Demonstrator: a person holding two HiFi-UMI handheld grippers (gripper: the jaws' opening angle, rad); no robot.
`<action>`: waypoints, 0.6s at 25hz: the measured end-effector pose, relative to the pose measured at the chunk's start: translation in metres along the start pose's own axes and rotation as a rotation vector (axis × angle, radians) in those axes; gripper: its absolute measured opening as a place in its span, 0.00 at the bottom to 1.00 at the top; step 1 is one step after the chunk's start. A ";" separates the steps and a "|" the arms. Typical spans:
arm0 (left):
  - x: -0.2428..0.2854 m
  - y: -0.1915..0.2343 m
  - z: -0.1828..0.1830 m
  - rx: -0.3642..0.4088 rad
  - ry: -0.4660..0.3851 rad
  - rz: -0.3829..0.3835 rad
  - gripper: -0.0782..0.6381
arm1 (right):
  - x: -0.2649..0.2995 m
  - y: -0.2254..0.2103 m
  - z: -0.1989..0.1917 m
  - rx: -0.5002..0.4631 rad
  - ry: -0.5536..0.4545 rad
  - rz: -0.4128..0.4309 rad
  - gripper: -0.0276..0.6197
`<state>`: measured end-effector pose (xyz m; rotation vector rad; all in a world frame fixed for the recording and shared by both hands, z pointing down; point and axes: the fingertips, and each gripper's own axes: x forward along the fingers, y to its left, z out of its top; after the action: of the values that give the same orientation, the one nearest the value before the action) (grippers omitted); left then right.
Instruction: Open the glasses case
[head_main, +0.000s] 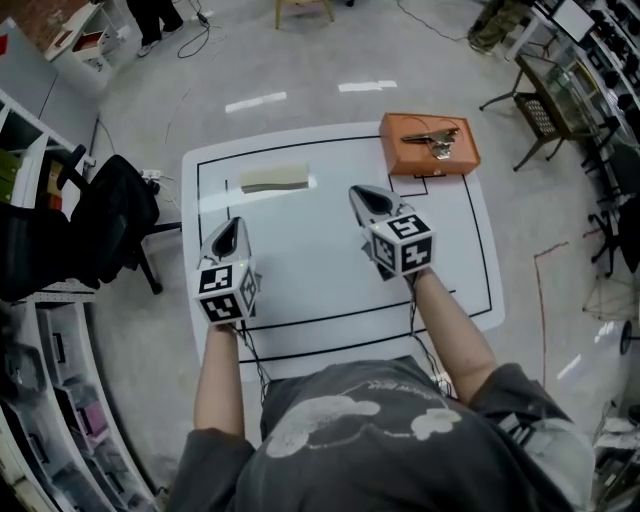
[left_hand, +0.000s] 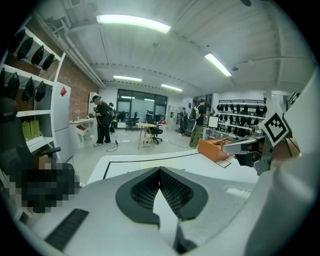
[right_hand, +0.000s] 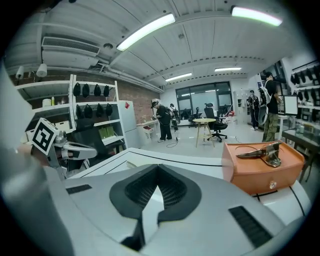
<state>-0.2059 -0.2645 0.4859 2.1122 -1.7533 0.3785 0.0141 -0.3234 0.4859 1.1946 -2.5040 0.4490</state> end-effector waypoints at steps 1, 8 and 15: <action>0.007 0.002 0.000 0.001 0.008 -0.006 0.11 | 0.008 -0.001 0.003 -0.007 0.006 0.001 0.05; 0.054 0.025 -0.010 0.002 0.078 -0.013 0.11 | 0.060 0.000 0.018 -0.033 0.047 0.012 0.05; 0.088 0.038 -0.035 0.012 0.156 -0.008 0.11 | 0.102 0.004 0.009 -0.119 0.116 0.053 0.05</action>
<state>-0.2256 -0.3327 0.5587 2.0380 -1.6571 0.5380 -0.0510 -0.3949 0.5203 1.0298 -2.4311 0.3658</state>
